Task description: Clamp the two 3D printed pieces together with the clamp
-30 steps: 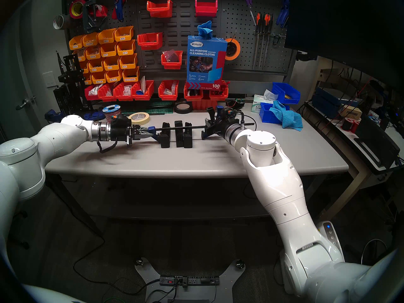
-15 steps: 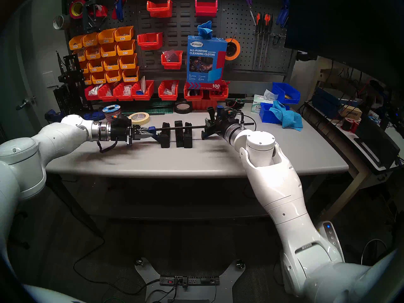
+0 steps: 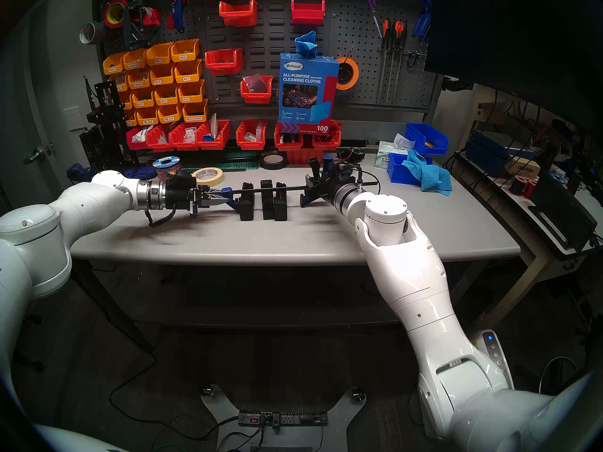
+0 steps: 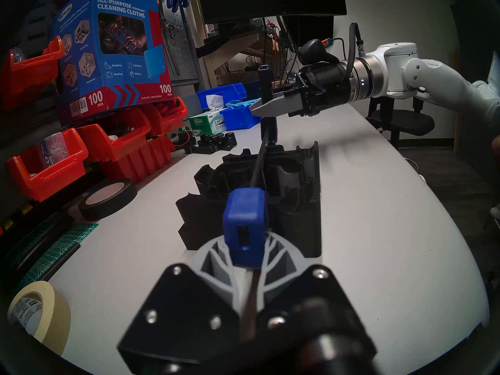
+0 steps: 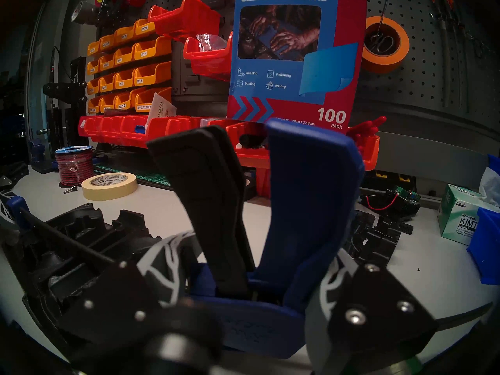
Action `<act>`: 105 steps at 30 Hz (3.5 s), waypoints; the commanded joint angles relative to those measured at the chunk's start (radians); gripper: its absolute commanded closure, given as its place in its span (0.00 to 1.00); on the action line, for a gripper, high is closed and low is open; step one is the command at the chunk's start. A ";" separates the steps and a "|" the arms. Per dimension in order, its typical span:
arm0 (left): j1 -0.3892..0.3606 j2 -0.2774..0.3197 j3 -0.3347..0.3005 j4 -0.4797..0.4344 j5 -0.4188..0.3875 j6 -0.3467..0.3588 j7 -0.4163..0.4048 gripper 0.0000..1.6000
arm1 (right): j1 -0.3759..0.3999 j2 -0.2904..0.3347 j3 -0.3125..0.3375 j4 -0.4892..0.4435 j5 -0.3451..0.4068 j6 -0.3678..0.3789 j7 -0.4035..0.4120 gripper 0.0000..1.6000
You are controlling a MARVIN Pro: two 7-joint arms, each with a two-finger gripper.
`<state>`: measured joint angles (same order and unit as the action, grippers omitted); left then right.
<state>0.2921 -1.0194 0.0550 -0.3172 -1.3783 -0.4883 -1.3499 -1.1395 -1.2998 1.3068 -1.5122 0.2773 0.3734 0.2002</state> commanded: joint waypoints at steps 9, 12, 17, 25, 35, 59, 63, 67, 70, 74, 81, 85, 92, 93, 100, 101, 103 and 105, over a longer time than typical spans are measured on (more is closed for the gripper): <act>-0.025 -0.005 -0.010 -0.015 -0.006 -0.004 -0.091 1.00 | 0.083 -0.046 -0.032 0.028 -0.001 -0.014 0.012 1.00; -0.025 -0.004 -0.009 -0.018 -0.005 -0.004 -0.087 1.00 | 0.089 -0.052 -0.037 0.028 0.000 -0.012 0.014 1.00; -0.025 -0.002 -0.009 -0.021 -0.003 -0.004 -0.082 1.00 | 0.100 -0.061 -0.048 0.033 0.005 -0.001 0.028 1.00; -0.025 -0.002 -0.010 -0.021 -0.002 -0.003 -0.085 1.00 | 0.096 -0.045 -0.045 0.020 0.010 0.035 0.026 1.00; -0.025 0.000 -0.010 -0.025 0.001 -0.003 -0.078 1.00 | 0.107 -0.063 -0.054 0.022 0.021 0.057 0.029 1.00; -0.024 0.005 -0.011 -0.034 0.010 -0.003 -0.065 1.00 | 0.120 -0.095 -0.079 0.033 0.031 0.072 0.023 1.00; -0.024 0.005 -0.012 -0.035 0.010 -0.003 -0.064 1.00 | 0.121 -0.097 -0.081 0.033 0.032 0.074 0.022 1.00; -0.024 0.006 -0.012 -0.036 0.011 -0.003 -0.063 1.00 | 0.123 -0.101 -0.085 0.035 0.034 0.075 0.021 1.00; -0.024 0.006 -0.012 -0.037 0.012 -0.003 -0.061 1.00 | 0.125 -0.106 -0.089 0.036 0.036 0.076 0.021 1.00; -0.024 0.007 -0.011 -0.038 0.013 -0.003 -0.058 1.00 | 0.129 -0.113 -0.096 0.039 0.037 0.076 0.021 1.00; -0.024 0.008 -0.012 -0.040 0.016 -0.003 -0.054 1.00 | 0.135 -0.122 -0.106 0.041 0.038 0.075 0.020 1.00; -0.024 0.009 -0.012 -0.041 0.016 -0.003 -0.053 1.00 | 0.135 -0.123 -0.111 0.040 0.040 0.077 0.021 1.00; -0.024 0.010 -0.012 -0.042 0.017 -0.003 -0.053 1.00 | 0.135 -0.122 -0.115 0.038 0.042 0.079 0.020 1.00; -0.024 0.010 -0.012 -0.042 0.017 -0.003 -0.053 1.00 | 0.135 -0.122 -0.116 0.038 0.043 0.080 0.020 1.00; -0.024 0.011 -0.015 -0.045 0.015 -0.001 -0.063 1.00 | 0.135 -0.119 -0.121 0.036 0.054 0.085 0.022 1.00; -0.024 0.011 -0.015 -0.045 0.015 -0.001 -0.064 1.00 | 0.135 -0.118 -0.122 0.036 0.056 0.085 0.023 1.00; -0.024 0.011 -0.016 -0.045 0.014 -0.001 -0.067 1.00 | 0.135 -0.118 -0.122 0.036 0.057 0.087 0.022 1.00; -0.024 0.010 -0.016 -0.044 0.014 -0.001 -0.069 1.00 | 0.136 -0.117 -0.123 0.035 0.059 0.088 0.021 1.00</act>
<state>0.2943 -0.9757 0.0531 -0.3429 -1.3516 -0.4908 -1.3490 -1.0245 -1.3829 1.2042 -1.4373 0.3169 0.4560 0.1934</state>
